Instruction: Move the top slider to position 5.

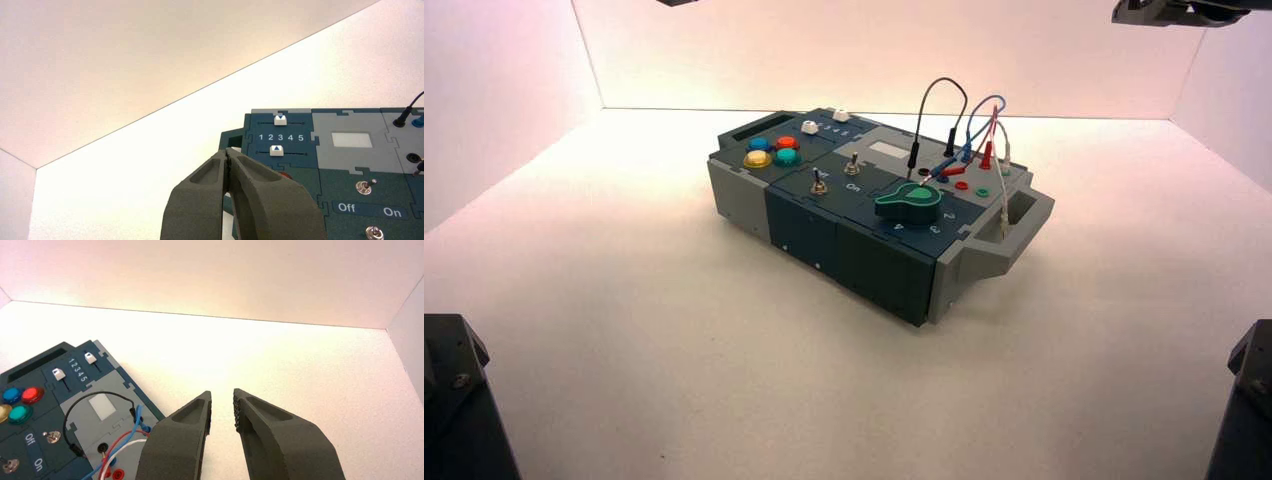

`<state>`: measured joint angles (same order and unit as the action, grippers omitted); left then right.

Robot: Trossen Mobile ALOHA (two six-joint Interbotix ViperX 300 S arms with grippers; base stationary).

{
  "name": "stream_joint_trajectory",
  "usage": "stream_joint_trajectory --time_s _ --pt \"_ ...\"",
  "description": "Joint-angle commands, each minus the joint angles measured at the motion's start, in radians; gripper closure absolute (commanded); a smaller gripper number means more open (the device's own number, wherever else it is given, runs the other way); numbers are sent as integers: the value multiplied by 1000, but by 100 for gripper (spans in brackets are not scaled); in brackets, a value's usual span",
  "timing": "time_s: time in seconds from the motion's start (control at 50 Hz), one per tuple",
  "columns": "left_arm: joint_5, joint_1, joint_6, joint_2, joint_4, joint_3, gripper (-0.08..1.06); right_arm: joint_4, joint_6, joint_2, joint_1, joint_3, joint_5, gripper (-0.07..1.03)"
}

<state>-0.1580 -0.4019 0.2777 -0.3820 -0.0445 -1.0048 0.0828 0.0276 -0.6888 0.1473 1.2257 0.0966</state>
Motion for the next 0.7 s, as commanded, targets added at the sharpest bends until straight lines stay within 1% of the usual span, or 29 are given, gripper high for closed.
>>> stream_joint_trajectory --time_s 0.02,0.52,0.6,0.7 --pt "-9 3 0 -15 -2 12 100 0 0 -3 2 -28 5 70" --pt "-11 2 0 -18 -2 14 100 0 0 -18 2 -28 -3 70" --pt "-8 3 0 -21 -2 15 100 0 0 -20 5 -29 -29 70" --pt "3 2 0 -21 -2 21 100 0 0 -34 25 -41 -78 70"
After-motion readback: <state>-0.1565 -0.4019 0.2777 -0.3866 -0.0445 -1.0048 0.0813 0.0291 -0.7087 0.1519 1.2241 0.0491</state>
